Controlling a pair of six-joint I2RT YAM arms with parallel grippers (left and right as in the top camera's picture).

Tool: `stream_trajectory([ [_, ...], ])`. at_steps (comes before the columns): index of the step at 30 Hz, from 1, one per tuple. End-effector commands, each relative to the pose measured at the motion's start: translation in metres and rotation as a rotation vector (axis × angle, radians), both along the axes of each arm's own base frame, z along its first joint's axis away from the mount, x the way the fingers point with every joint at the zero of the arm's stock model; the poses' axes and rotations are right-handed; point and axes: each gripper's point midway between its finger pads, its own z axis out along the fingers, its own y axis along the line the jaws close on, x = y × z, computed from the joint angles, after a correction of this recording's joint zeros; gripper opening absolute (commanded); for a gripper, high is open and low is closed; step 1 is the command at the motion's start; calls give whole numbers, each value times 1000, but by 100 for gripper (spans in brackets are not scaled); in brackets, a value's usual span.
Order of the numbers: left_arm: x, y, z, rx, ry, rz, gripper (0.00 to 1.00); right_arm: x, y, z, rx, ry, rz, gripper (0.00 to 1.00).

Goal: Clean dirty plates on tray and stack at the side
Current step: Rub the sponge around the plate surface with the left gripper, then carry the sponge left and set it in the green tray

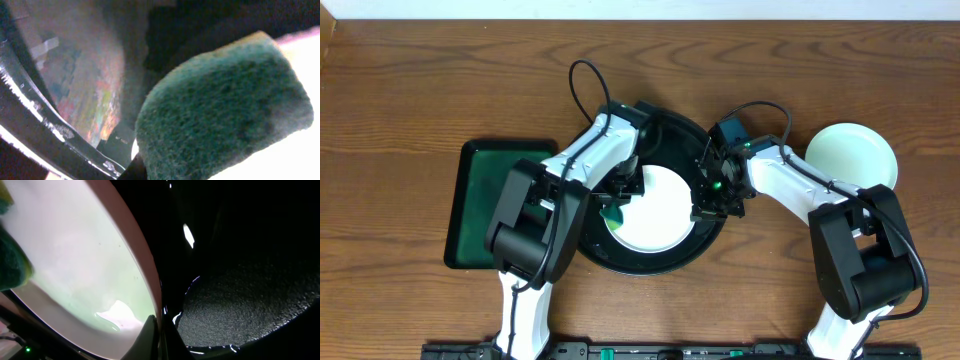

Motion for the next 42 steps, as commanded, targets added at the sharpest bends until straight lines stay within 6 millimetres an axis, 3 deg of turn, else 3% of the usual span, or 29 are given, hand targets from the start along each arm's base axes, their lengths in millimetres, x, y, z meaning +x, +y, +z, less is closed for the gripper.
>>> stream_trajectory([
  [1, -24, 19, -22, -32, 169, -141, 7, -16, -46, -30, -226, 33, 24, 1],
  [10, -41, -52, -23, -329, 200, -335, 7, -15, -45, -30, -225, 29, 24, 1],
  [20, -50, -120, -14, -617, 173, -384, 7, -15, -45, -30, -224, 28, 24, 1],
  [25, -47, -136, -9, -705, 159, -378, 7, -15, -45, -30, -224, 27, 24, 1],
  [29, -38, -137, -11, -709, 122, -373, 7, -15, -45, -30, -224, 27, 24, 1],
  [32, -20, -127, -16, -655, 75, -297, 7, -16, -45, -30, -226, 31, 24, 1],
  [36, 11, -96, -28, -512, -9, -157, 7, -16, -46, -30, -227, 34, 24, 1],
  [39, 33, -58, -34, -362, -73, -32, 7, -16, -46, -30, -227, 34, 24, 1],
  [42, 45, -30, -30, -285, -109, 13, 7, -16, -46, -30, -227, 33, 25, 1],
])
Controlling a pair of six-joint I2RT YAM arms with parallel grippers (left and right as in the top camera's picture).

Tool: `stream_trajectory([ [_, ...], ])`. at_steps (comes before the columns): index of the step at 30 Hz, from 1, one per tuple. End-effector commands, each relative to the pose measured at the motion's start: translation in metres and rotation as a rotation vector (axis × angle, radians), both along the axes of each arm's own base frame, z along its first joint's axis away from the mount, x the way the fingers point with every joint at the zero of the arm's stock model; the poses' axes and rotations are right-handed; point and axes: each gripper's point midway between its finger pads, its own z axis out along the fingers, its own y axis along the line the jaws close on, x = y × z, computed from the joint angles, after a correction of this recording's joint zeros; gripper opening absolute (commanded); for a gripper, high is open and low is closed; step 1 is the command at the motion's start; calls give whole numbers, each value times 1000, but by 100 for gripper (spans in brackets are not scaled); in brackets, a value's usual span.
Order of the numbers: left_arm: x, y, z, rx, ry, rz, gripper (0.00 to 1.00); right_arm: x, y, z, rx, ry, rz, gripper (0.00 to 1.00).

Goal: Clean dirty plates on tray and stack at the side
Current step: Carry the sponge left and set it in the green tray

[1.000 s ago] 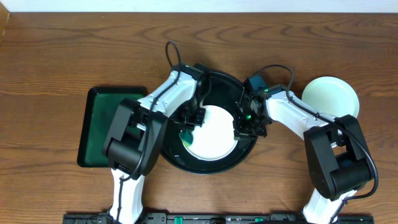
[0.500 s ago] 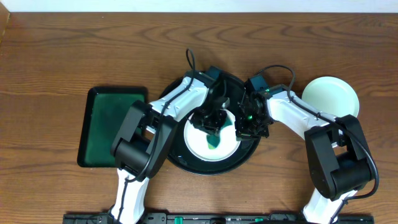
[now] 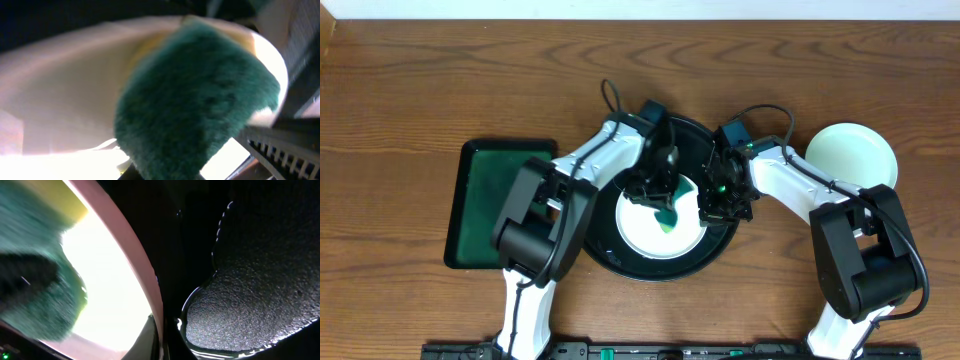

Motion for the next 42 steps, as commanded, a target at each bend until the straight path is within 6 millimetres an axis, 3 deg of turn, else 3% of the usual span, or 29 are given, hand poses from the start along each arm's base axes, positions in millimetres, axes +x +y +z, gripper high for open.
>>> stream_trajectory([
  [1, 43, 82, -21, 319, -117, 158, 7, -9, -28, -23, -145, 12, 27, 1],
  [10, 49, 109, 52, 366, -270, 158, 7, -1, -24, -23, -123, -27, 42, 1],
  [14, 43, 129, 70, 458, -304, 160, 7, -1, -21, -23, -107, -31, 55, 1],
  [26, 22, 191, 81, 790, -267, 217, 8, 0, -21, -23, -103, -34, 54, 1],
  [33, 24, 223, 79, 770, -197, 370, 7, 1, -20, -23, -102, -36, 55, 1],
  [42, 19, 283, 73, 589, -39, 571, 7, 1, -20, -23, -99, -41, 64, 1],
])
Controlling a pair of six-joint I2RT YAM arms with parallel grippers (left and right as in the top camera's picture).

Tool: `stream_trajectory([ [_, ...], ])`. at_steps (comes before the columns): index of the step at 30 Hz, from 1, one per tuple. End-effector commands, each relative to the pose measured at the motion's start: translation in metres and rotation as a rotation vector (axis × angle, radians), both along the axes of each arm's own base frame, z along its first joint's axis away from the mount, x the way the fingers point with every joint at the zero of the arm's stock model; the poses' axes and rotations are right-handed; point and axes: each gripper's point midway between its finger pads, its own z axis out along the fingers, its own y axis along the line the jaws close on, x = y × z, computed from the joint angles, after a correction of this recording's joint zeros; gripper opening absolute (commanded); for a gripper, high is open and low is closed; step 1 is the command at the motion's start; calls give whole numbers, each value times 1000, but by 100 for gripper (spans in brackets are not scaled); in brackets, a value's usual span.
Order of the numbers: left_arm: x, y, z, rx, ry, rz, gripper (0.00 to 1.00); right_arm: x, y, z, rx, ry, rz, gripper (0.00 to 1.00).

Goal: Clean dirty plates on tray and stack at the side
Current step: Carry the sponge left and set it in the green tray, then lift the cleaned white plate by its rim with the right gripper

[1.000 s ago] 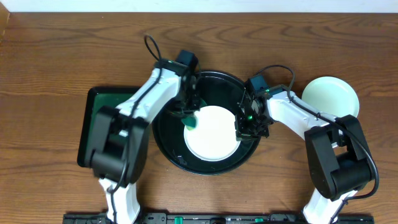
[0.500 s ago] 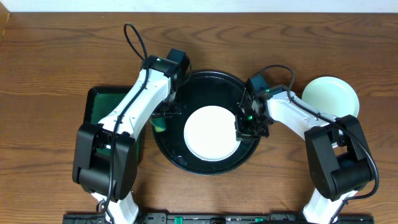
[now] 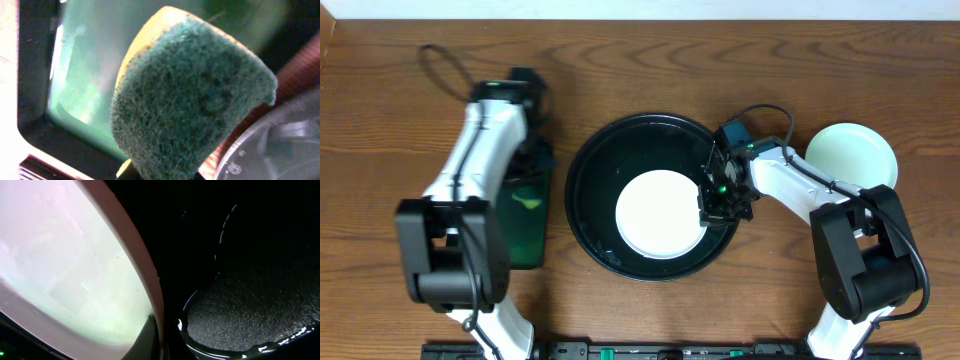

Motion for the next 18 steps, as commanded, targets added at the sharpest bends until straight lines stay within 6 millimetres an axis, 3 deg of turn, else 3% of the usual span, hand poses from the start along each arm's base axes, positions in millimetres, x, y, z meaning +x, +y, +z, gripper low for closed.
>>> stream_trajectory([
  [1, -4, 10, -1, -83, 8, 30, 7, 0, -22, -22, -114, -23, 39, 1],
  [6, -10, 20, -7, -98, 22, 30, 9, 4, -19, -20, -104, -39, 43, 1],
  [9, -11, 19, -10, -103, 24, 29, 33, 10, -16, -17, -95, -53, 47, 1],
  [11, -11, 19, -10, -105, 23, 29, 54, 14, -15, -12, -91, -60, 54, 1],
  [16, -11, 17, -10, -113, 23, 30, 61, 23, -11, 3, -84, -77, 85, 1],
  [17, -10, 15, -10, -126, 21, 31, 65, 25, -10, 6, -82, -82, 90, 1],
  [18, -10, 13, -11, -138, 18, 32, 76, 28, -9, 10, -80, -87, 92, 1],
])
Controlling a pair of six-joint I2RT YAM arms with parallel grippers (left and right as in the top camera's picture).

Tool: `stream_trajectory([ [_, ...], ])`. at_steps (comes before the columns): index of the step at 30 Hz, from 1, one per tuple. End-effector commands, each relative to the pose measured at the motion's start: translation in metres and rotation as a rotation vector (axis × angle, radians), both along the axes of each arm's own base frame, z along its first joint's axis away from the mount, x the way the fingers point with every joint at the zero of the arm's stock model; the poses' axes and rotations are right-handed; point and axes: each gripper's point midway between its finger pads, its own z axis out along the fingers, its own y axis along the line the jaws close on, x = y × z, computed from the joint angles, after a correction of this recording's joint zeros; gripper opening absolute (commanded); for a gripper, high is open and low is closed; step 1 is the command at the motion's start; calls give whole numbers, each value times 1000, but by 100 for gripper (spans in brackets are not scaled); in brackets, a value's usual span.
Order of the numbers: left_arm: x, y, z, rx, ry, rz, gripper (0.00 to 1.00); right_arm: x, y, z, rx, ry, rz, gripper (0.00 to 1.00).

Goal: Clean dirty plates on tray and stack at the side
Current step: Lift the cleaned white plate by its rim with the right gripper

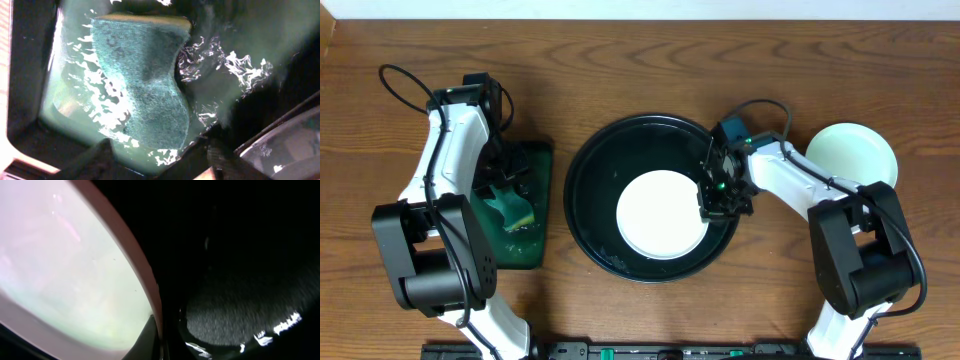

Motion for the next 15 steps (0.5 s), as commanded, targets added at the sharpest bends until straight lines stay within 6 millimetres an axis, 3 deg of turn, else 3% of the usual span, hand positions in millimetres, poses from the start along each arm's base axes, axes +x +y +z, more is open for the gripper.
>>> stream_trajectory([
  [1, -2, -8, -2, -44, 3, -1, 79, 21, -3, 10, -30, -72, 56, 1],
  [10, 1, -13, -2, -73, -8, -2, 80, 57, 21, 67, 21, -203, 178, 1],
  [13, 0, -13, -2, -74, -4, -2, 81, 59, 32, 79, 34, -234, 234, 1],
  [14, 0, -13, -2, -74, -5, -2, 81, 57, 35, 80, 36, -231, 241, 11],
  [15, 0, -13, -2, -74, -4, -2, 80, 53, 37, 79, 35, -219, 241, 38],
])
